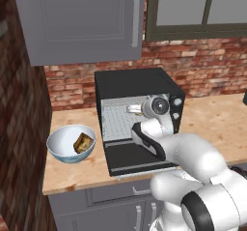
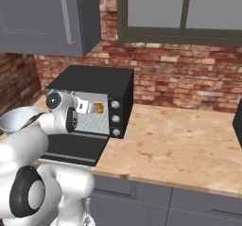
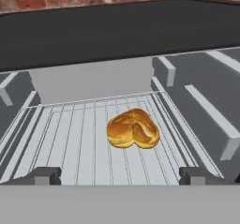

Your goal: Pick up the heated bread from the toaster oven and place it in the bowl. Then move the bread bowl to the dining counter.

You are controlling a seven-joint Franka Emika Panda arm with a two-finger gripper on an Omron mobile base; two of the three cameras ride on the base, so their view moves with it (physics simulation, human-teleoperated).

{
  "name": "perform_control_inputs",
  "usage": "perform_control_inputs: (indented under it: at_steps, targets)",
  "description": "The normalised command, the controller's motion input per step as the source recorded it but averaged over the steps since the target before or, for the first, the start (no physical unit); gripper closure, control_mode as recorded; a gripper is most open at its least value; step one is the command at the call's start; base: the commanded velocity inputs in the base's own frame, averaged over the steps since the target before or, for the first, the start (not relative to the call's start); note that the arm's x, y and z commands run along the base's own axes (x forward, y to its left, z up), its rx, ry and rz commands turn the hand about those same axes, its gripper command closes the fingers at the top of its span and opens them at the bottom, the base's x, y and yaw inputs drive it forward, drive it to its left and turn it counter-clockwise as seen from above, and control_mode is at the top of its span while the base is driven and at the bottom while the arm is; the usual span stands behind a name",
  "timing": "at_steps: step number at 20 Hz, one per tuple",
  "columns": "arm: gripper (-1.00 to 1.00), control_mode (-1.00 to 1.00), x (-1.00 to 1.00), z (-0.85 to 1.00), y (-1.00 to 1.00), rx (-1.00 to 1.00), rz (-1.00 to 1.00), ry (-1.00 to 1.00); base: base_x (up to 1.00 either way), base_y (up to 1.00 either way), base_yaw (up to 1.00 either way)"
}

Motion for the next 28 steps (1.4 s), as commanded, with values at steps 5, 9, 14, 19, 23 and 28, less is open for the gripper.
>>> perform_control_inputs:
  at_steps: [5, 9, 14, 19, 23, 28]
  targets:
    - [-1.00, -1.00, 0.24, -0.11, 0.00, 0.00, 0.00, 0.00, 0.00, 0.00, 0.00]
    - [-1.00, -1.00, 0.19, -0.15, -0.07, 0.00, 0.00, 0.00, 0.00, 0.00, 0.00]
    - [-1.00, -1.00, 0.13, -0.20, -0.18, 0.00, 0.00, 0.00, 0.00, 0.00, 0.00]
    - [-1.00, -1.00, 0.12, -0.08, -0.09, 0.00, 0.00, -0.01, 0.00, 0.00, 0.00]
    - [-1.00, -1.00, 0.16, -0.03, 0.00, 0.00, 0.00, -0.02, 0.00, 0.00, 0.00]
    - [-1.00, -1.00, 0.19, 0.00, 0.00, 0.00, 0.00, -0.02, 0.00, 0.00, 0.00]
